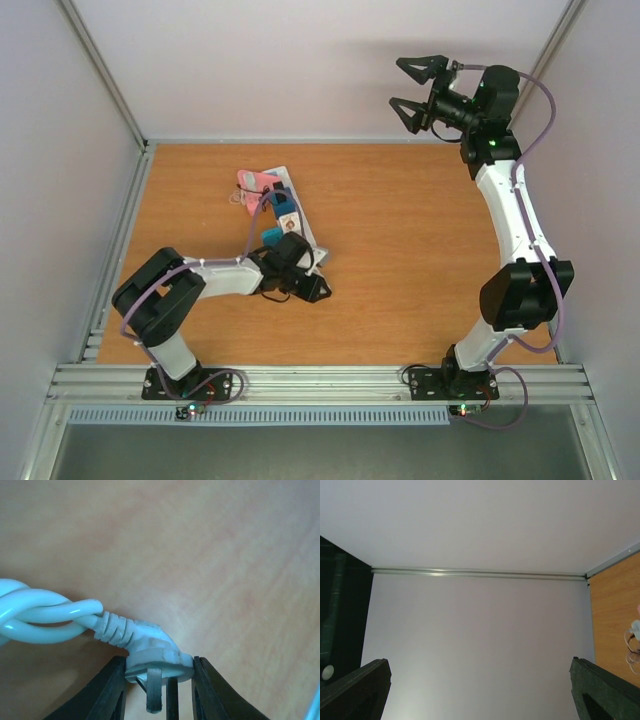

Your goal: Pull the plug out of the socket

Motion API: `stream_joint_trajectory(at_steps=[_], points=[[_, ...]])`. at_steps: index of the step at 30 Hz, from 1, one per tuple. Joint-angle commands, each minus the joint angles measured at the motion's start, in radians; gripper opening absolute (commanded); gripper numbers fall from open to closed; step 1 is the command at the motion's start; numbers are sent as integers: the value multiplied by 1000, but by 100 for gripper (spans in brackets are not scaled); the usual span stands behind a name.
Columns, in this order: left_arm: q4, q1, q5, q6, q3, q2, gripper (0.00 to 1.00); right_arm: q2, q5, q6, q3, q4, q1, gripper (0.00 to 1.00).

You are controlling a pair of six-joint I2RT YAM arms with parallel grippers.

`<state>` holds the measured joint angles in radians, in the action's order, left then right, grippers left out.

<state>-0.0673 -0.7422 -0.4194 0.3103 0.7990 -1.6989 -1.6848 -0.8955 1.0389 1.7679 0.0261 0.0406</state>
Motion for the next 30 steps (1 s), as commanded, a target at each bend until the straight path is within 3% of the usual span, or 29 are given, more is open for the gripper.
stream_joint_trajectory(at_steps=[1,10,18,20,21,24,26,27,30], points=[[-43,-90,-84,41,-81,45,7,-23,-47,30,35,-53,6,99],[-18,-219,-114,53,-122,78,8,-13,-62,-33,55,-36,-26,99],[-12,-270,-52,66,-104,54,14,57,-108,-316,-47,41,-67,99],[-34,-270,-37,47,-88,48,22,61,-109,-400,-47,99,-76,99],[-43,-269,-29,35,-83,54,31,64,-104,-447,-45,136,-80,99],[-61,-269,15,-1,-78,108,78,81,-93,-598,-57,219,-84,98],[-79,-268,47,-16,-76,161,93,94,-82,-708,-68,264,-85,98],[-89,-265,60,-25,-73,188,99,101,-72,-759,-74,287,-85,99],[-130,-252,80,-62,-64,275,100,125,-32,-902,-106,331,-85,99]])
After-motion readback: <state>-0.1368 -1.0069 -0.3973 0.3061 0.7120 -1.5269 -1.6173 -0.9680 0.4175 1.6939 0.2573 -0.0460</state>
